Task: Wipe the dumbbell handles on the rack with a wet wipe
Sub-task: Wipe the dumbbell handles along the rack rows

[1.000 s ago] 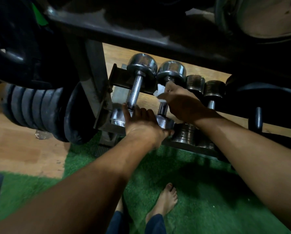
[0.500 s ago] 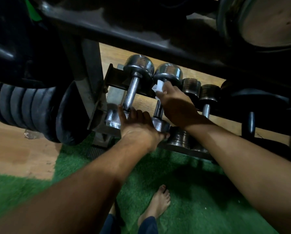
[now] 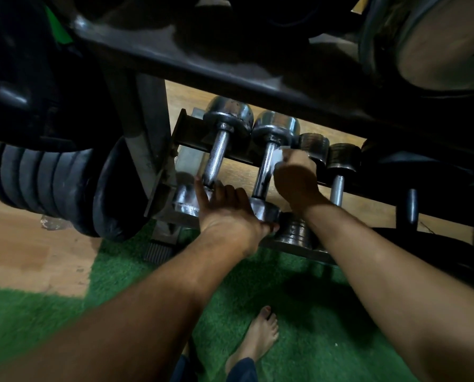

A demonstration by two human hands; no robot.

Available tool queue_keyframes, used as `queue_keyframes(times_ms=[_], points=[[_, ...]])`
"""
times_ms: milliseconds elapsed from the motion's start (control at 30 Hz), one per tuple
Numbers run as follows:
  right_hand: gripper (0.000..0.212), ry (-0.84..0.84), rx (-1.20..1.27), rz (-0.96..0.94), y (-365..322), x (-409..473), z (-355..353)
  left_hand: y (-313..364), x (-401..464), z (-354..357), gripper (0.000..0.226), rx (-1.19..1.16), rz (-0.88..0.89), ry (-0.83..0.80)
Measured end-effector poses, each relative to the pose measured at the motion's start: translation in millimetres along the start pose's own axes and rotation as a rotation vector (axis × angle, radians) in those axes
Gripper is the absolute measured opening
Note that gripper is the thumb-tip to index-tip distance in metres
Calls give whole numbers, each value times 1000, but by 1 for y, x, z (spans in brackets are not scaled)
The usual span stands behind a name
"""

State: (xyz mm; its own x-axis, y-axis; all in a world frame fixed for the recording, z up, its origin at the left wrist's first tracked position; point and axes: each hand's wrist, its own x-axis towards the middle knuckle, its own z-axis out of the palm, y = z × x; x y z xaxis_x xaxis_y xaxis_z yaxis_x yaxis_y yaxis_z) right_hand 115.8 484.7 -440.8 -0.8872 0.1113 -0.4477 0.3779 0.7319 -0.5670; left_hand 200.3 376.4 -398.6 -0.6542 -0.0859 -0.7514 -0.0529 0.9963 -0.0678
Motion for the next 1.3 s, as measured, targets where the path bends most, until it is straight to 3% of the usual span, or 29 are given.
queue_keyframes(times_ms=[67, 133, 267, 333, 433, 567, 733, 867, 1067, 1200, 1300], points=[[9, -155, 274, 127, -1, 6, -8, -1, 0, 1, 109, -3, 7, 5], [20, -283, 524, 220, 0, 11, -13, -1, 1, 1, 109, 1, 11, 3], [14, -225, 863, 447, -1, 17, -5, 0, 2, 2, 109, 5, 9, 5], [21, -221, 886, 502, -1, 16, -2, 0, 2, 3, 110, 1, 5, 15], [49, -272, 835, 536, 0, 14, -5, -1, 2, 3, 110, -12, 6, 19], [48, -382, 777, 533, 3, 15, 0, -1, 2, 4, 110, -17, 12, 39], [7, -387, 682, 548, 2, 9, 11, -1, 3, 5, 110, -21, 12, 45], [9, -464, 545, 513, 5, 5, 7, -1, 3, 7, 110, -29, 14, 56], [22, -485, 371, 172, 18, -7, -15, -2, 3, 6, 109, -30, 16, 60], [9, -476, -134, -2, 14, -9, -29, -2, 2, 6, 109, -25, 24, 51], [23, -373, -384, -196, 8, -14, -34, -2, 1, 5, 110, -25, 25, 46]])
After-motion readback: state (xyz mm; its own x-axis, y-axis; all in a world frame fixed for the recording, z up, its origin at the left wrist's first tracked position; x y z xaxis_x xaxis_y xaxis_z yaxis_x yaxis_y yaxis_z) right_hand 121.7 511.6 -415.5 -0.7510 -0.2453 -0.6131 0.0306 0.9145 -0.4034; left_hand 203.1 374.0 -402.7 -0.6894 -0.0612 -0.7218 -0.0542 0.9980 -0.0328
